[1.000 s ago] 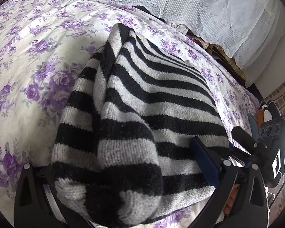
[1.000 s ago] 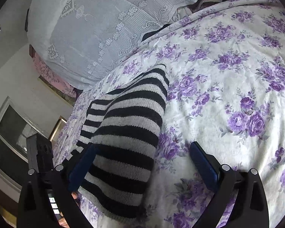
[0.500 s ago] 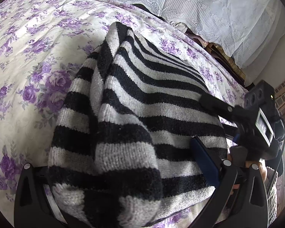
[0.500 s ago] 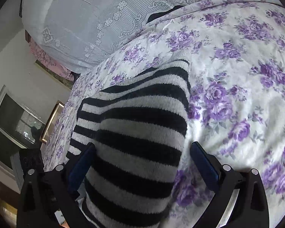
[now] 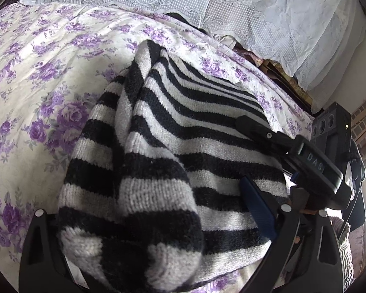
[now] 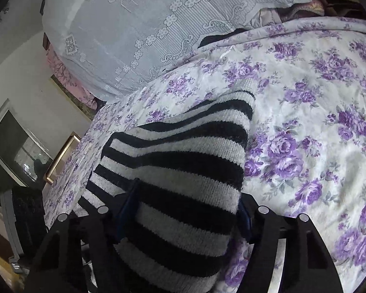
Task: Fold small clothes
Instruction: 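Lift the striped sweater bundle with both tools and carry it toward the clothes stack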
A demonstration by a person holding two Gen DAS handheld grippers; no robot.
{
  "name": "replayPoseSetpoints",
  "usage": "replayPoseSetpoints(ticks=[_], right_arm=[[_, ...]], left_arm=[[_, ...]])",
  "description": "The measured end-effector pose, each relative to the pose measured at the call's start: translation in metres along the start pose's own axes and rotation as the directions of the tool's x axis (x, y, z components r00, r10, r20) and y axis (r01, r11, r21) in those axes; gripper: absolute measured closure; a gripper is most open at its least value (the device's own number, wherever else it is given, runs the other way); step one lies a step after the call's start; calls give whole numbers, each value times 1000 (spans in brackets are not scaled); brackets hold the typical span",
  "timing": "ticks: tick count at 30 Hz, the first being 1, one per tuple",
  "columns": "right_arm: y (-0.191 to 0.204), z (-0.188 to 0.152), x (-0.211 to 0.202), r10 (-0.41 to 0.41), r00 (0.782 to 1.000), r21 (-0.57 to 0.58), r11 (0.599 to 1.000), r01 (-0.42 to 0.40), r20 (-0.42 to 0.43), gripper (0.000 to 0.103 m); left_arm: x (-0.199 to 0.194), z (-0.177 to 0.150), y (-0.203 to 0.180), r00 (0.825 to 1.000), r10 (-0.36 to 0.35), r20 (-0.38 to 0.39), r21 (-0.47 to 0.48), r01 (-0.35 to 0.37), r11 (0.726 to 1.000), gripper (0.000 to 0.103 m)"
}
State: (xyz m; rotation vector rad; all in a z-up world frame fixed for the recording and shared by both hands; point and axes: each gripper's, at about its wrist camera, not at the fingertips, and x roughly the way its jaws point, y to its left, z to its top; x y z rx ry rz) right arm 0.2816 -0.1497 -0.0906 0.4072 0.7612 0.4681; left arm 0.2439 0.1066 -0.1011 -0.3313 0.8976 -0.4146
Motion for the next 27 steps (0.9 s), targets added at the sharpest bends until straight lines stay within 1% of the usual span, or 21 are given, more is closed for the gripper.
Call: replayPoseSetpoints(ticks=[2,6,8,11,14,18,23,27], right_arm=[[5,-1,-5,-13,1000,-23,1000,13,21,38],[18,-4,-23,-57,997,-76,995,61,57,40],[19,-7,-36,-71,995,-85,993,77,62,41],[12,-14,-56,-80,995,-65,994,84,55,42],[3,-24,-80,-102,993,-62,993,105,54,42],[-8,-39,-116,-140,989,-58,988,143,53,42],[-25,-57,-162,-182,981,-49,981,185,62,42],[-39,-72,-194,-203,977,-25,978,205,64,43]], left_arm=[[-4,0,-2,1000,-2,19,9,2,1000,12],[-11,-1,-6,999,-14,49,32,12,999,18],[-12,-4,-11,999,-25,45,49,22,999,19],[-14,-13,-21,999,-44,31,76,42,996,22],[-17,-29,-39,998,-61,12,116,59,992,25],[-14,-55,-66,995,-94,-33,162,98,982,25],[-10,-87,-101,983,-148,-110,214,169,962,25],[-8,-105,-124,975,-164,-147,247,196,949,25]])
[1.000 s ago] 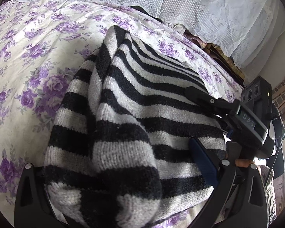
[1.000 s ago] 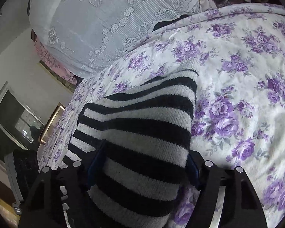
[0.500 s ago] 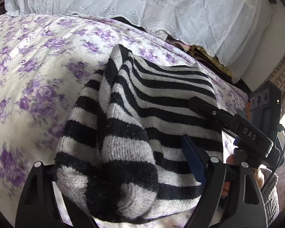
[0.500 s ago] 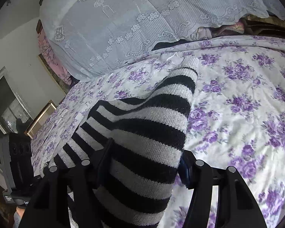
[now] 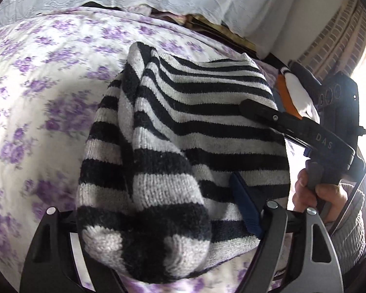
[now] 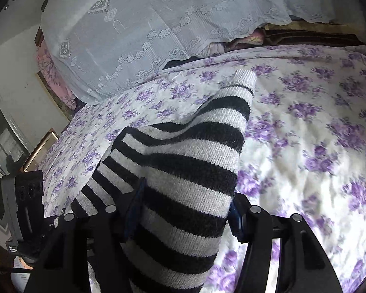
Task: Fold small clothes
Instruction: 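Lift the striped sweater bundle with both tools and carry it toward the clothes stack, then lower the striped sweater onto the bed beside the clothes stack with both tools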
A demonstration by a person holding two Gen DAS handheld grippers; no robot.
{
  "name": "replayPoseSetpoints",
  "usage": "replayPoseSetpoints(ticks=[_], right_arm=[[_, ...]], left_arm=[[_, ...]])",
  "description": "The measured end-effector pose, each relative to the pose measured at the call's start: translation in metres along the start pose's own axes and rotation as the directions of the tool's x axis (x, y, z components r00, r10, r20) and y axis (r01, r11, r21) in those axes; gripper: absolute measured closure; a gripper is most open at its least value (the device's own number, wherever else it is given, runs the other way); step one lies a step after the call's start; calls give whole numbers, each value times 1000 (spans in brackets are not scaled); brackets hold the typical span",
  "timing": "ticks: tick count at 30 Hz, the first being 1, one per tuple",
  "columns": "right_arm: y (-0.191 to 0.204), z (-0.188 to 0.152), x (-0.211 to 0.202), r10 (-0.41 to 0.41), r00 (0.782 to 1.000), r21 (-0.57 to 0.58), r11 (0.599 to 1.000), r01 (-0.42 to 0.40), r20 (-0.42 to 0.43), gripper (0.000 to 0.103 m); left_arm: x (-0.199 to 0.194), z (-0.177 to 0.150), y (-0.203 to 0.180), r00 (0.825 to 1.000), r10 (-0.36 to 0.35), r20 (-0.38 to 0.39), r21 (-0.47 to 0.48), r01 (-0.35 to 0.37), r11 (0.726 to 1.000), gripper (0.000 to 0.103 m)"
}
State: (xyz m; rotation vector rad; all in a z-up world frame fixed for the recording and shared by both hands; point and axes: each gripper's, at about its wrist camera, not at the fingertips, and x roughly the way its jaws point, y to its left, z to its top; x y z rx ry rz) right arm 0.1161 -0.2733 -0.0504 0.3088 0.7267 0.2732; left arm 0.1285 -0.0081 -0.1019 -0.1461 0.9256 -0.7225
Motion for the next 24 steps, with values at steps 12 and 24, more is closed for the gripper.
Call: replayPoseSetpoints(ticks=[12,24], right_arm=[[-54,-36,-31,31,999,135,990,-35,28,44],[-52,-42,-34,37,996,118,992,-47,84,46]], left_arm=[[4,-6,-15,999,28,16,-46,-27,999,10],[16,-5,-21,995,-89,-47,-26,88,996,43]])
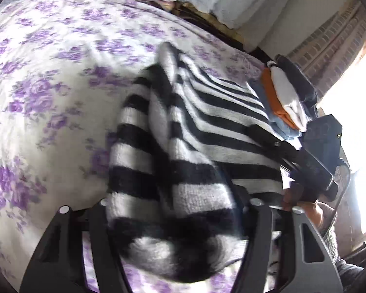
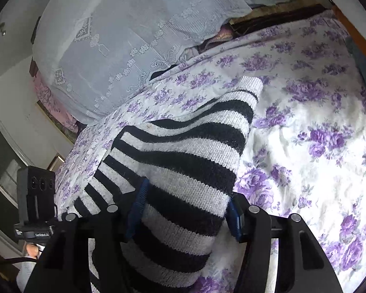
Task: Fold small clothes
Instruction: 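Lower the striped sweater onto the bed beside the clothes stack with both tools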
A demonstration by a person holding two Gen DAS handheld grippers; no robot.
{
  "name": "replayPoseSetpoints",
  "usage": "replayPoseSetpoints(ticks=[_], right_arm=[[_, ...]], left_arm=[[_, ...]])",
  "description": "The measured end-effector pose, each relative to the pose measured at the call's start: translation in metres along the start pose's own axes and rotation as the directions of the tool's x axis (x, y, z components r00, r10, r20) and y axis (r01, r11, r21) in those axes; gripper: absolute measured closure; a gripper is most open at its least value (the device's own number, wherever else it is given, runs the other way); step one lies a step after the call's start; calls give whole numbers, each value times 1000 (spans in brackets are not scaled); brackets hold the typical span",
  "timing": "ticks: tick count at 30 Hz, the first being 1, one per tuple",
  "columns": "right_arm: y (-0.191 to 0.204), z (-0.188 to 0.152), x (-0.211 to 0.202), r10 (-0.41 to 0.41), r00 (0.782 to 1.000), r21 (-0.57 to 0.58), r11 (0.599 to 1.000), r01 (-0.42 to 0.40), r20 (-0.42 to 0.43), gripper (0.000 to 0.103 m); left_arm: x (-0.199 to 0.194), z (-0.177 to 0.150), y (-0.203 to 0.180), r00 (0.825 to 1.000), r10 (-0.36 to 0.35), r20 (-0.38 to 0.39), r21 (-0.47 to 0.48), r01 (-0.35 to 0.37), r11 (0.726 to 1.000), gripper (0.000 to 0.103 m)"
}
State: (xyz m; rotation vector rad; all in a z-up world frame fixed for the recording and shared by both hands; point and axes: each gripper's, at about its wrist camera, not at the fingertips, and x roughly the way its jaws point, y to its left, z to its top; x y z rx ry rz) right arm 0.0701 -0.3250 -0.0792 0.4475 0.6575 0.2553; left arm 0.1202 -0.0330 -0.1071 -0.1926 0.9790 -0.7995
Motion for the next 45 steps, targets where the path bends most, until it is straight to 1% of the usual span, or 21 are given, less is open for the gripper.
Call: replayPoseSetpoints(ticks=[1,3,6,9,12,15,17,22,25,27,29,30,32,34,36,37,38,39,40,42,45], right_arm=[[5,0,-5,-5,1000,-22,1000,5,14,47],[10,1,-15,-14,999,-38,999,16,40,48],[6,2,-38,-36,996,-33,999,39,79,49],[-6,2,-72,-70,991,-18,997,73,114,49],[-21,0,-109,-114,982,-2,993,115,148,49],[-35,-7,-153,-184,965,11,983,185,185,49],[-46,-14,-183,-240,949,25,971,240,207,49],[-88,-28,-250,-360,897,110,933,343,257,49],[-116,-34,-276,-410,870,165,911,377,273,49],[-136,-41,-289,-441,854,201,895,397,277,49],[-153,-47,-293,-465,843,237,881,410,270,49],[-163,-51,-294,-473,842,256,874,413,259,50],[-186,-61,-288,-478,848,305,862,404,229,50],[-207,-75,-283,-469,858,349,856,383,209,49],[-220,-84,-279,-444,871,384,857,344,211,47],[-225,-86,-278,-425,878,401,860,315,222,46],[-225,-87,-278,-422,879,403,860,312,222,46],[-225,-86,-277,-425,878,399,861,317,221,45],[-223,-86,-276,-429,877,392,861,324,218,43],[-224,-86,-275,-428,877,392,862,322,220,40],[-223,-83,-277,-435,873,396,858,327,220,36]], left_arm=[[-2,-1,-11,999,48,12,42,-49,998,43],[-3,-3,-28,996,88,19,92,-89,992,45],[-2,-5,-48,997,72,4,113,-72,991,45],[0,-10,-81,999,48,-14,176,-44,983,45],[11,-11,-113,999,7,-32,233,1,973,45],[25,-14,-149,996,-51,-70,280,68,957,45],[37,-18,-177,992,-79,-102,318,108,942,45],[67,-29,-251,981,-123,-148,428,176,887,45],[87,-35,-288,976,-139,-168,472,204,858,45],[99,-39,-307,975,-139,-173,498,209,842,45],[112,-44,-323,974,-135,-182,525,213,824,45],[120,-45,-328,973,-126,-193,532,212,820,45],[139,-55,-334,970,-89,-224,537,199,819,45],[149,-63,-331,971,-63,-229,547,182,817,39],[151,-65,-322,967,-80,-241,519,198,832,29],[152,-64,-316,963,-87,-253,489,205,848,26],[152,-62,-310,961,-89,-262,462,206,863,19],[153,-63,-306,960,-89,-265,445,204,872,15],[153,-63,-302,960,-91,-263,436,203,877,14],[150,-66,-296,965,-85,-248,431,189,882,8],[141,-70,-291,970,-79,-230,422,172,890,7]])
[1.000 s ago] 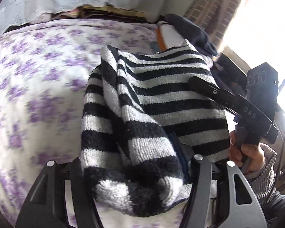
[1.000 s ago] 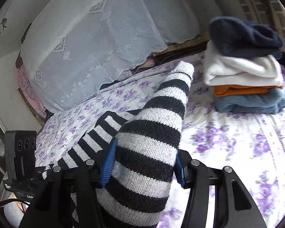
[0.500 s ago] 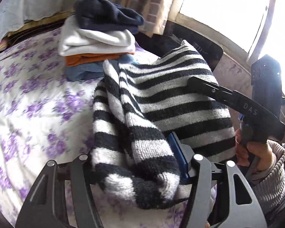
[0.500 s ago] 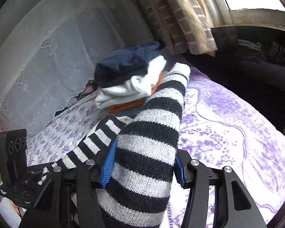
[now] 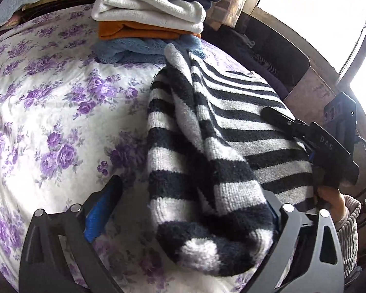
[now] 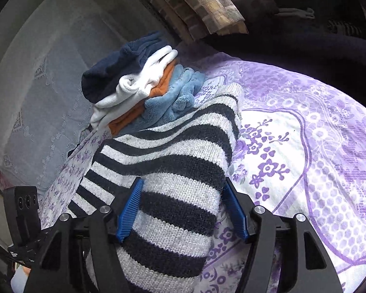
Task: Fold small clothes
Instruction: 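Lower the striped sweater onto the bed beside the clothes stack with both tools, then open both tools and withdraw them from the placed sweater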
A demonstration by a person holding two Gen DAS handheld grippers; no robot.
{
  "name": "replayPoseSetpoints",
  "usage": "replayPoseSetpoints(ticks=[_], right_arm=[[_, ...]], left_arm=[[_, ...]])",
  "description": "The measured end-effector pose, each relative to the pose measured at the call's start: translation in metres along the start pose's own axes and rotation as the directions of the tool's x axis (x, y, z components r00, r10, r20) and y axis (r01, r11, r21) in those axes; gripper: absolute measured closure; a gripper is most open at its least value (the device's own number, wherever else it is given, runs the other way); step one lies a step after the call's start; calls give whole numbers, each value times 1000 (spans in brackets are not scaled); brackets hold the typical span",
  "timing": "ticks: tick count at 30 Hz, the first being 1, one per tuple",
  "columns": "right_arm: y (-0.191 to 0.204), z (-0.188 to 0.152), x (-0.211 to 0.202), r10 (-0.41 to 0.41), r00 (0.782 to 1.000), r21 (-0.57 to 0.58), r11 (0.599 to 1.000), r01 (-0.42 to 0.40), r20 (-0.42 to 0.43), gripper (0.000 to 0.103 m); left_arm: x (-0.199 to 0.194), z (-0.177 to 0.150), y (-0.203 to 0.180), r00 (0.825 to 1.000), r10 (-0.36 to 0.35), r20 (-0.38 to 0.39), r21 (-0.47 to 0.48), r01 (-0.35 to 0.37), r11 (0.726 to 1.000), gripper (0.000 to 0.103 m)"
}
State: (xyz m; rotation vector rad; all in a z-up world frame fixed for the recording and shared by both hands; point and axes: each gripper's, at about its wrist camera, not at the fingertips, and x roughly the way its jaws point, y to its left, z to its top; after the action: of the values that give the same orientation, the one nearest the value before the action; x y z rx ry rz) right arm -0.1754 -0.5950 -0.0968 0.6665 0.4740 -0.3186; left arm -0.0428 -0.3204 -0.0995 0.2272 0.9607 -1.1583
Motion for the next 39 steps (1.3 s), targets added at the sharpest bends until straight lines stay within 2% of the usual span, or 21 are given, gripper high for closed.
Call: replayPoseSetpoints(ticks=[5,15,25,28,34,37,39], right_arm=[[7,-4,-8,-73,997,-34,997,74,17,26],[8,-16,-34,-128,991,-32,991,129,32,21],[23,-32,-75,-216,975,-80,972,220,51,20],[34,-39,-89,-249,967,-105,961,255,60,15],[70,-52,-112,-217,971,-192,954,232,98,10],[80,-61,-105,-200,977,-224,951,212,72,9],[77,-68,-92,-214,976,-233,948,216,33,9]], left_arm=[[-18,-6,-8,998,52,41,47,-53,997,7],[-39,-12,-28,977,179,117,152,-195,969,7],[-45,-13,-33,968,209,139,167,-231,958,7],[-50,-15,-35,965,216,152,166,-240,956,7],[-69,-5,-40,950,229,215,137,-261,956,7],[-60,-1,-37,942,273,196,139,-303,943,7],[-40,-4,-32,938,319,139,156,-339,928,4]])
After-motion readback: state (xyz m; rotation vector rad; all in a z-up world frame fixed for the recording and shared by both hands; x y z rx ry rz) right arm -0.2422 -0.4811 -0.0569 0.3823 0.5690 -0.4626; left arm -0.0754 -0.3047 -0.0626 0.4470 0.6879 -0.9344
